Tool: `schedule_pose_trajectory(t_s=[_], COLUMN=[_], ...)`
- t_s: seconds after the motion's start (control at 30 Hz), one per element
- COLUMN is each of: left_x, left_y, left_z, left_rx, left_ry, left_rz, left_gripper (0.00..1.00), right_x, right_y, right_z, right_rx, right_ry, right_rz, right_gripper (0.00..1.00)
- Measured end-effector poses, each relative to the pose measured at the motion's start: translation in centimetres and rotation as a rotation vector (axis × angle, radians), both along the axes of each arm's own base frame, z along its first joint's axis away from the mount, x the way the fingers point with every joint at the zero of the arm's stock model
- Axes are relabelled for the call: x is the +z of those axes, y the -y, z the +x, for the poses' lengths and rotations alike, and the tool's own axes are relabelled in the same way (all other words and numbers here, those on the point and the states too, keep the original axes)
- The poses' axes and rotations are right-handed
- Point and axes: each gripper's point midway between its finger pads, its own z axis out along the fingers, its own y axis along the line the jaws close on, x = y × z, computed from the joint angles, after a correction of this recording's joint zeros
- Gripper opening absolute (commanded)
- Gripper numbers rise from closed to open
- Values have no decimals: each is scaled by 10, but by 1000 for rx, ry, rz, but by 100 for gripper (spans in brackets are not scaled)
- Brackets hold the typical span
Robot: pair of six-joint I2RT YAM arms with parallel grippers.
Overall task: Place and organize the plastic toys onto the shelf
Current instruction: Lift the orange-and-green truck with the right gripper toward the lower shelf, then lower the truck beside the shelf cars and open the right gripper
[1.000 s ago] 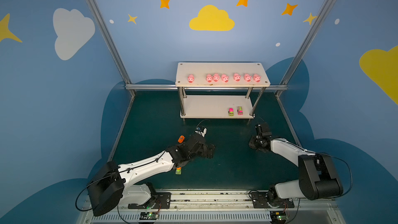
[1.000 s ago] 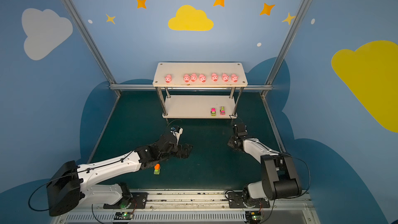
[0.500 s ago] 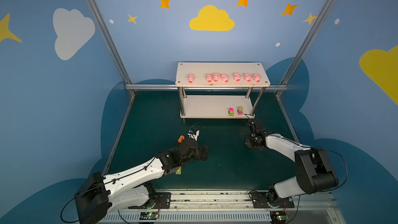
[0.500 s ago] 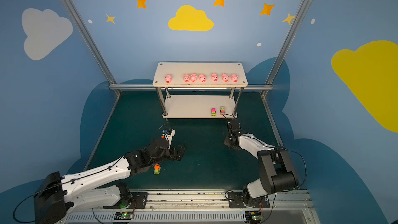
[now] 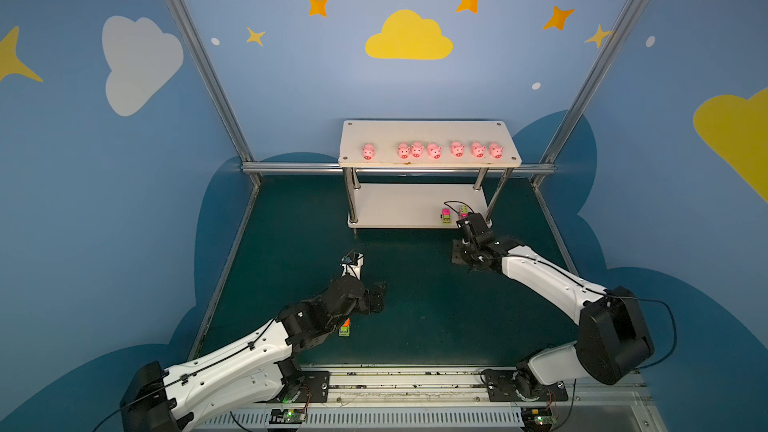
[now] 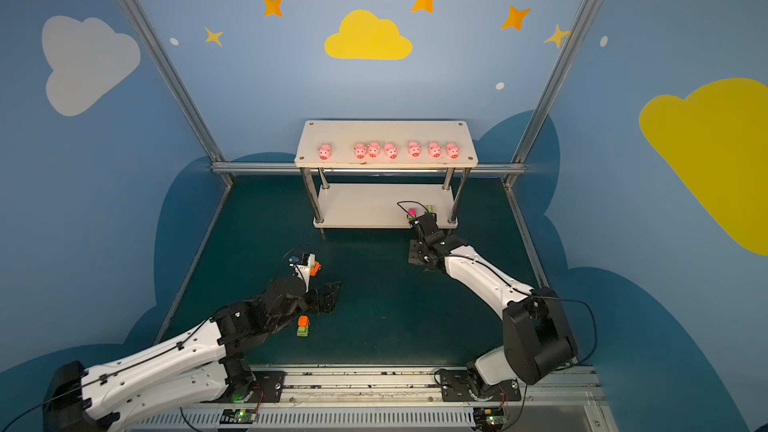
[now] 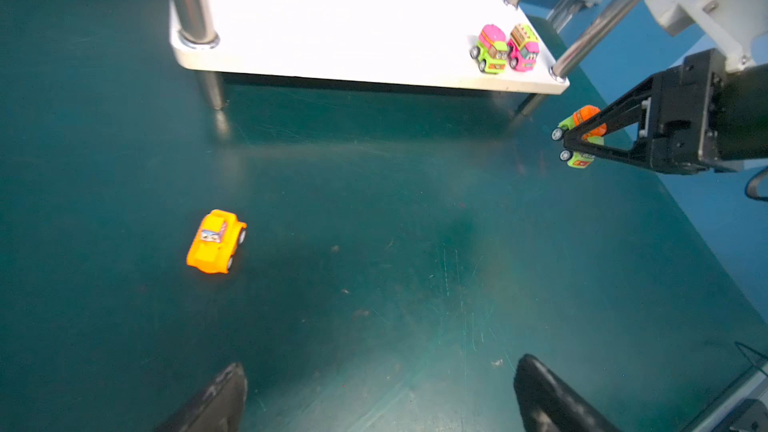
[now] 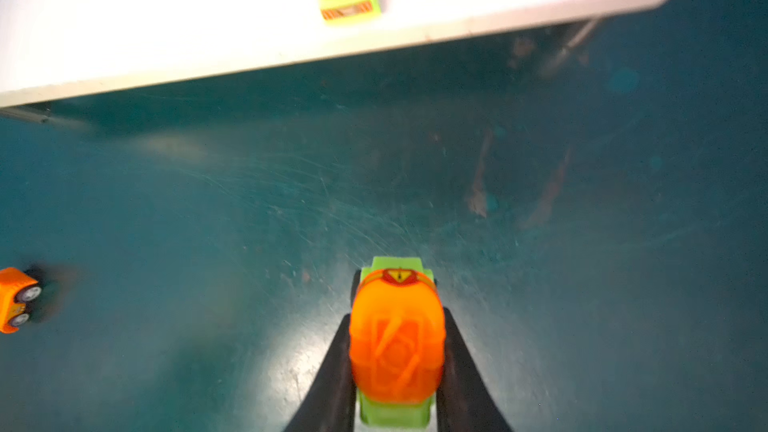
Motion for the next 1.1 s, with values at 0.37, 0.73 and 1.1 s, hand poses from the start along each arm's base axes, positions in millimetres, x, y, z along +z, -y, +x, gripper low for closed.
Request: schedule_pose_trajectory(t_s=[0.37,0.73,1.1], left_x=[11,8,1], left_y=[-40,-56,-64], left_z=[-10,-12,-11], left_rx=[103,155,184], left_ry=[61,63,51], left_rz=[-54,-25,18], left_gripper=[100,100,100], right_x=[3,9,-6], right_y=[-35,-67,-83], right_z=[52,99,129], right_rx=[100,172,198], right_ry=[31,84,82], right_rz=[-41,-37,-53], right_gripper=[22,22,22])
